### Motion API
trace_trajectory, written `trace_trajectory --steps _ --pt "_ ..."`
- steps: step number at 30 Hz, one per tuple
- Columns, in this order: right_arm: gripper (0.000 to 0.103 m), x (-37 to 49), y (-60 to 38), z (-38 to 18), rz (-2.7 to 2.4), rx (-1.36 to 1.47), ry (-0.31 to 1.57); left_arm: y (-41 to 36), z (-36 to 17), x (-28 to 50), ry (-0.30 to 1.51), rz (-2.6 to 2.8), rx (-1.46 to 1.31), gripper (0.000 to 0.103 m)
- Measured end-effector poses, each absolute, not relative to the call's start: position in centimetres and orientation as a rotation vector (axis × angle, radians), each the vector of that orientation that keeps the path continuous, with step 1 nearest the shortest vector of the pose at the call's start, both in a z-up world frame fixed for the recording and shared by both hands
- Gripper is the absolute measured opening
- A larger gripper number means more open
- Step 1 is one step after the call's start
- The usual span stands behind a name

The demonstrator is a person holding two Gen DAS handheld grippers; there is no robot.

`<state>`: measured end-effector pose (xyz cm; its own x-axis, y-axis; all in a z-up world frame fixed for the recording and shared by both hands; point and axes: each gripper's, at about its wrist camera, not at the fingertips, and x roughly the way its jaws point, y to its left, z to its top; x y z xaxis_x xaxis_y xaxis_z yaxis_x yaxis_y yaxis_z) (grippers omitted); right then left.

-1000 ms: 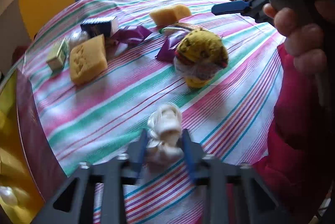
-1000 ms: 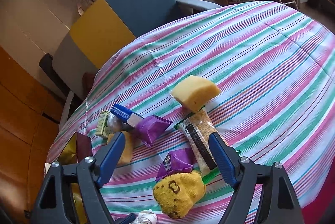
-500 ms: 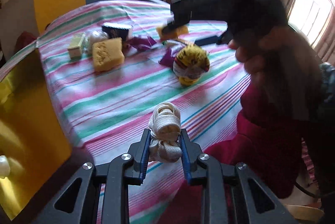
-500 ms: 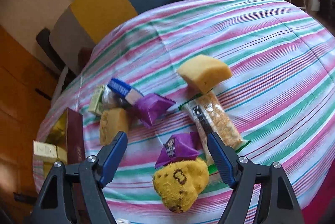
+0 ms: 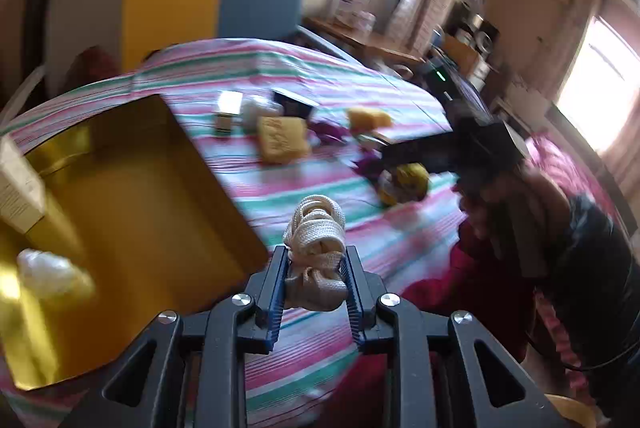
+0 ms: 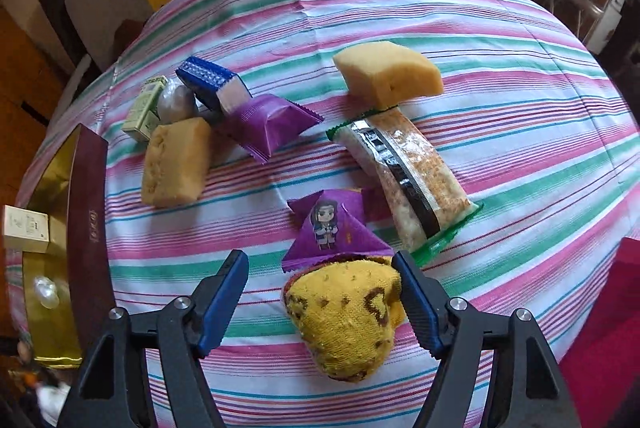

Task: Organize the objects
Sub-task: 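Carry the white sock into the gold tray with the left gripper while the right gripper grasps the yellow sock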

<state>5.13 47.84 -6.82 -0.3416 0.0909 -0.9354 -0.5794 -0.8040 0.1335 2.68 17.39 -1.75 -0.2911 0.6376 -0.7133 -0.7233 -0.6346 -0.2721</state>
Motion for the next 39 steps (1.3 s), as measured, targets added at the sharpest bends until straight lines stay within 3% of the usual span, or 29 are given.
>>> trace_trajectory --steps 6,7,8,11,17,27,39 --pt "0.074 5.3 46.8 -7.1 2.143 -1.519 0.555 10.5 -1.0 -0.3 0.052 2.182 -1.082 0.026" --pt "0.064 5.1 46.3 -7.3 2.136 -1.546 0.511 9.2 -1.1 -0.8 0.043 2.217 -1.097 0.026" --pt "0.046 5.0 45.7 -7.3 2.13 -1.561 0.452 7.7 -1.3 -1.4 0.029 2.259 -1.117 0.026" --pt "0.039 5.1 44.3 -7.3 2.147 -1.566 0.336 3.1 -2.6 -3.0 -0.036 2.365 -1.203 0.026" --pt "0.038 5.2 43.4 -7.2 2.215 -1.542 0.265 -1.2 -3.2 -3.4 -0.115 2.451 -1.224 0.026" --pt "0.036 5.5 41.2 -6.0 2.402 -1.439 0.259 1.3 -5.2 -4.3 0.056 2.481 -1.29 0.028" --pt "0.036 4.9 39.7 -4.5 2.471 -1.374 0.261 -0.3 -5.1 -3.8 0.016 2.535 -1.287 0.032"
